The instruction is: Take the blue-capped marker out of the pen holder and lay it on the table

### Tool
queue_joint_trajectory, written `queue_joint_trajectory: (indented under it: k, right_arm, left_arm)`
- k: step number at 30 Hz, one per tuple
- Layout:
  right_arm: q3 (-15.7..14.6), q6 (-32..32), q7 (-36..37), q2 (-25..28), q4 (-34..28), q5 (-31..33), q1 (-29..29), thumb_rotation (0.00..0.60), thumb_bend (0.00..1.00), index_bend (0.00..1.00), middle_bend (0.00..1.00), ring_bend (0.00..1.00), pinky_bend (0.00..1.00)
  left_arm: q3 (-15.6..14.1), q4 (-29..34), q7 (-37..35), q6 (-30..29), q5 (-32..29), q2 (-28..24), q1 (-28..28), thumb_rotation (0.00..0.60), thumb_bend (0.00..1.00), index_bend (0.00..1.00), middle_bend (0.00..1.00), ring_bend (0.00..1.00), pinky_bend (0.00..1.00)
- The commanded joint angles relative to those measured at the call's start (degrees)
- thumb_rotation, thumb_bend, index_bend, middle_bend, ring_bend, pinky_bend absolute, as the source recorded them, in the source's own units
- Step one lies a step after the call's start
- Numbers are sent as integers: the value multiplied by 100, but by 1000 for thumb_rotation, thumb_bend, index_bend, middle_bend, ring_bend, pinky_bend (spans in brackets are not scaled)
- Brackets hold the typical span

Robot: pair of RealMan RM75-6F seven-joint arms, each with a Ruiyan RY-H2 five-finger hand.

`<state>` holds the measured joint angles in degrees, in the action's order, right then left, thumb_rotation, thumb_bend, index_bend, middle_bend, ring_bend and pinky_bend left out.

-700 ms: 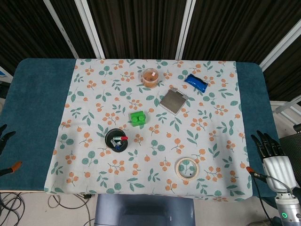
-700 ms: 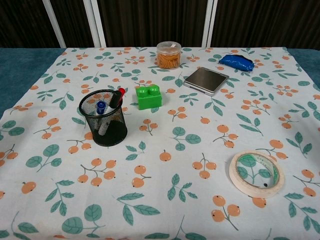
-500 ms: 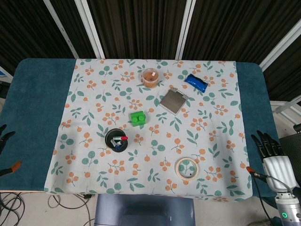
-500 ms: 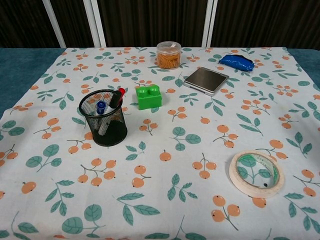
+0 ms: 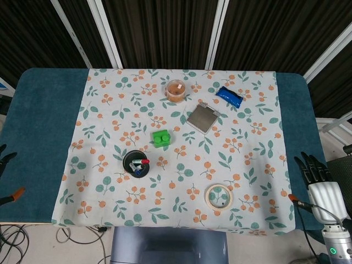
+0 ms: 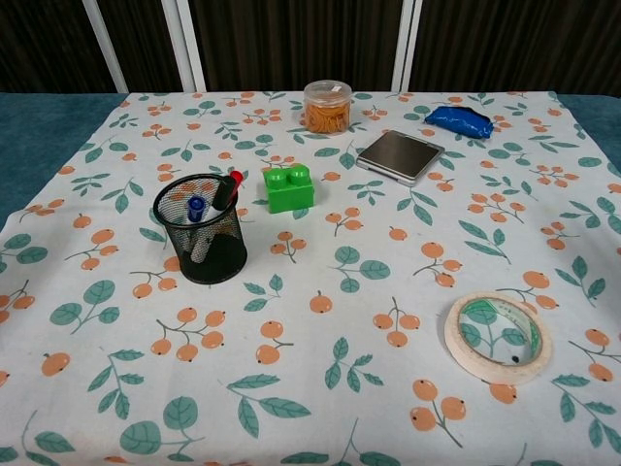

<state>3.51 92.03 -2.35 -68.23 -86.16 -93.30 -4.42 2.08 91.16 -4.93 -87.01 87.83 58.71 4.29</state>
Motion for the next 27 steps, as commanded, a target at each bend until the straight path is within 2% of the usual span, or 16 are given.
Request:
queue_joint_trajectory:
  k: [1,10,14,21,27]
  right_arm:
    - [1,-5,-9,2,-6,4,0,600,114,62,0,52,167]
    - [-4,-26,-43,13,-43,38,14,600,113,62,0,52,167]
    - [-10,-54,-49,20,-65,56,14,600,114,62,0,52,167]
    - [-5,-114,-67,35,-114,122,14,600,114,62,0,52,167]
    - [-1,-133,-75,46,-137,150,19,600,114,62,0,52,167]
  left_arm:
    - [8,-74,-75,-53,86,56,19,600,143,185,4,0,0]
    - [8,-495,-347,-249,549,386,165,600,165,258,30,0,0]
    - [21,-432,-433,70,677,342,447,600,213,269,31,0,0]
    - [257,-48,-434,849,790,374,1226,600,258,306,32,0,0]
    - [305,343,-250,1566,681,558,1729,600,260,320,32,0,0]
